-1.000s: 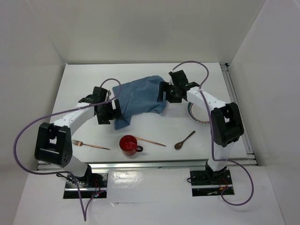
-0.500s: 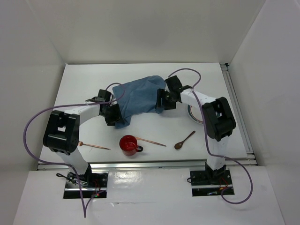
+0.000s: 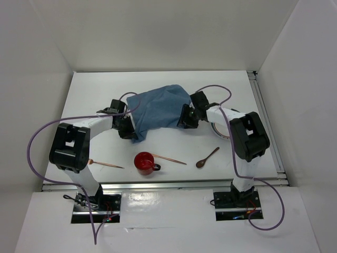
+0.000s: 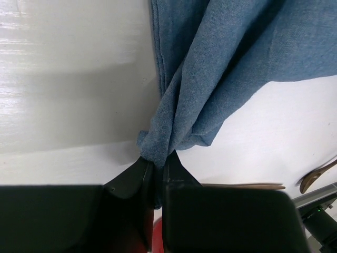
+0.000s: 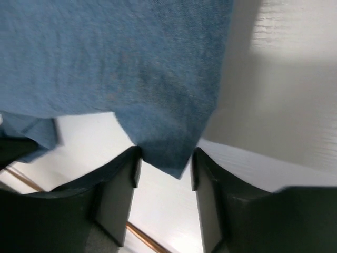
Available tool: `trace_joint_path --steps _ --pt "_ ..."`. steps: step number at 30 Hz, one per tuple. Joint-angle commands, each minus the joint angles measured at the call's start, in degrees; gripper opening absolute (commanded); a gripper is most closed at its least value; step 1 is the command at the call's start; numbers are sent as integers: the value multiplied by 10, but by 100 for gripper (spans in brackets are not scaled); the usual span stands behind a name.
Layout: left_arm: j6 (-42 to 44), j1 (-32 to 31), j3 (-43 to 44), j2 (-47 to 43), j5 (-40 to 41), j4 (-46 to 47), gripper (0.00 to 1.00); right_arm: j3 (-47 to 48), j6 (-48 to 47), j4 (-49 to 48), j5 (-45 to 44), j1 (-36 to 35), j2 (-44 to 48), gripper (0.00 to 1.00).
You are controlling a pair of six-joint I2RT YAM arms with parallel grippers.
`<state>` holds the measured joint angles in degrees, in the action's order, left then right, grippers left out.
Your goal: Set the dinner table for one person
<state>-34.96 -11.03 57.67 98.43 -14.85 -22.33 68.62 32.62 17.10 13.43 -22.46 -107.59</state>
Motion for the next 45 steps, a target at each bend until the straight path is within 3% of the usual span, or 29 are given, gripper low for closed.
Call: trace_joint_path --steps 1,7,13,18,31,37,41,45 --pt "-5 -1 24 -3 -3 -10 0 0 24 -66 16 3 20 52" --pt "1 -1 64 -9 3 -37 0 46 7 -41 -14 3 5 0" --pt "26 23 185 -27 -4 -97 0 129 -62 32 -80 8 47 0" --pt "49 52 293 -40 -18 -141 0 193 -113 87 -85 27 77 0" --pt "33 122 346 -141 -83 -166 0 225 -171 182 -91 37 193 0" --pt "27 122 412 -106 -83 -166 0 298 -201 195 -91 54 165 0" --pt "16 122 456 -45 -101 -138 0 363 -219 180 -65 79 94 0" --pt "10 122 582 45 -113 -125 0 508 -230 151 -16 115 6 0"
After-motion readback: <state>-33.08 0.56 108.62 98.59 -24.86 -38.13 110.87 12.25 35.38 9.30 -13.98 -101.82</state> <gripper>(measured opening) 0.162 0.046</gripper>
